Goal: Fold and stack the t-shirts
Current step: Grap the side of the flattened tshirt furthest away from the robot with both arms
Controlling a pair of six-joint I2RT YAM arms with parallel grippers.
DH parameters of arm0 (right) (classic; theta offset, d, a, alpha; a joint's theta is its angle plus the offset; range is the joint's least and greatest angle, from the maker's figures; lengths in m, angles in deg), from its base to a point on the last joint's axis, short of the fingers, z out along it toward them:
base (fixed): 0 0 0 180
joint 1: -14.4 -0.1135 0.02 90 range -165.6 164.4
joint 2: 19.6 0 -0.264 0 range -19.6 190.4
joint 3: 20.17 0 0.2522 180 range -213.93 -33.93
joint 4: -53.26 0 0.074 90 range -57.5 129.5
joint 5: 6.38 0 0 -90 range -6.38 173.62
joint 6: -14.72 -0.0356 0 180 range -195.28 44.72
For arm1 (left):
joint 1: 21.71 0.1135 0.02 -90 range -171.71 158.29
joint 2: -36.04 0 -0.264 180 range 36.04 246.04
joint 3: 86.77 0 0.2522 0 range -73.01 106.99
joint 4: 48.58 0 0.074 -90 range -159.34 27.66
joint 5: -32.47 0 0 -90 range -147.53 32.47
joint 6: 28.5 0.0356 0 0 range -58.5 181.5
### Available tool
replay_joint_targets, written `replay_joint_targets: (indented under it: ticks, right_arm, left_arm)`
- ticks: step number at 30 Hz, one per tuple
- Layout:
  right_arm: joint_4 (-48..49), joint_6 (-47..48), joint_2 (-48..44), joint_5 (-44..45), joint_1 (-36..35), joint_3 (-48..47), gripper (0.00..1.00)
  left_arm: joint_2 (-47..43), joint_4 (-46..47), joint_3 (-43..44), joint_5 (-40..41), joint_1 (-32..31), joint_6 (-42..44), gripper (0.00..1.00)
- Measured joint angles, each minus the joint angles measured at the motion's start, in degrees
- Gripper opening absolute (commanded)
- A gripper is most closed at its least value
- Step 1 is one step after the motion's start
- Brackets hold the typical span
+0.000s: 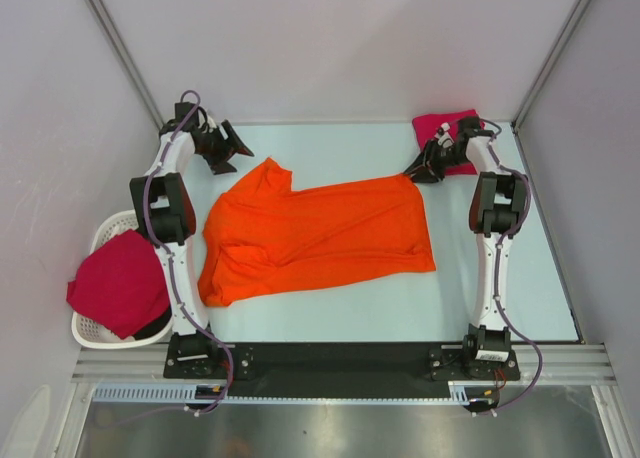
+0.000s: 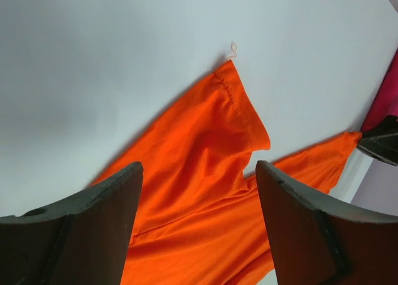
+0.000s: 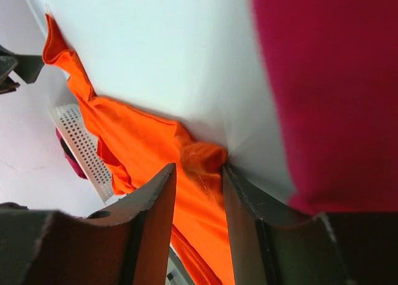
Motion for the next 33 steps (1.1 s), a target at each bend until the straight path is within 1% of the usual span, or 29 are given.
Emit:
replay_joint_targets:
  ticks: [3, 5, 6, 7, 10, 12, 14, 19, 21, 27, 29, 33]
  right_arm:
    - [0.0, 0.0, 0.4, -0.8, -1.0, -0.5, 0.39]
    - [0.0, 0.0, 0.6, -1.0, -1.5, -0.6, 0.2]
    - [0.0, 0.2, 0.7, -1.0, -1.7, -0.6, 0.07]
    - [0.0, 0.4, 0.9, -0.5, -1.8, -0.6, 0.0]
    - [-0.3, 0.3, 1.7, -0.8, -2.0, -0.6, 0.0]
    - [-0.3, 0.5, 1.7, -0.7, -2.0, -0.6, 0.0]
    - [-0.3, 0.5, 1.7, -0.8, -1.9, -0.6, 0.0]
    - [-0.3, 0.5, 1.7, -0.8, -1.8, -0.4, 0.0]
    - [-0.2, 0.6, 1.5, -0.9, -1.7, 0.0, 0.0]
    - [-0.3, 1.1, 0.3, -0.8, -1.6, 2.0, 0.0]
    - [-0.3, 1.1, 0.2, -0.7, -1.6, 2.2, 0.0]
    - [-0.3, 1.2, 0.1, -0.7, -1.5, 2.4, 0.0]
  left_arm:
    - [0.0, 0.0, -0.1, -0.1, 0.0, 0.0, 0.79]
    - [0.0, 0.0, -0.1, -0.1, 0.0, 0.0, 0.79]
    - [0.0, 0.0, -0.1, -0.1, 0.0, 0.0, 0.79]
    - [0.0, 0.0, -0.1, -0.1, 0.0, 0.0, 0.79]
    - [0.0, 0.0, -0.1, 0.0, 0.0, 0.0, 0.82]
    - [0.0, 0.0, -0.1, 0.0, 0.0, 0.0, 0.85]
    - [0.0, 0.0, -0.1, 0.4, 0.2, 0.0, 0.91]
    - [0.9, -0.4, 2.2, 1.7, 1.0, 0.0, 0.91]
    - [2.0, 0.1, 4.2, 1.8, 1.6, -0.2, 0.9]
    - [6.5, 0.8, 6.2, 1.2, 2.3, -1.7, 0.88]
    - [8.2, 0.9, 6.7, -0.7, 2.3, -2.9, 0.88]
    - [8.8, 1.5, 7.5, -2.8, 2.2, -4.1, 0.86]
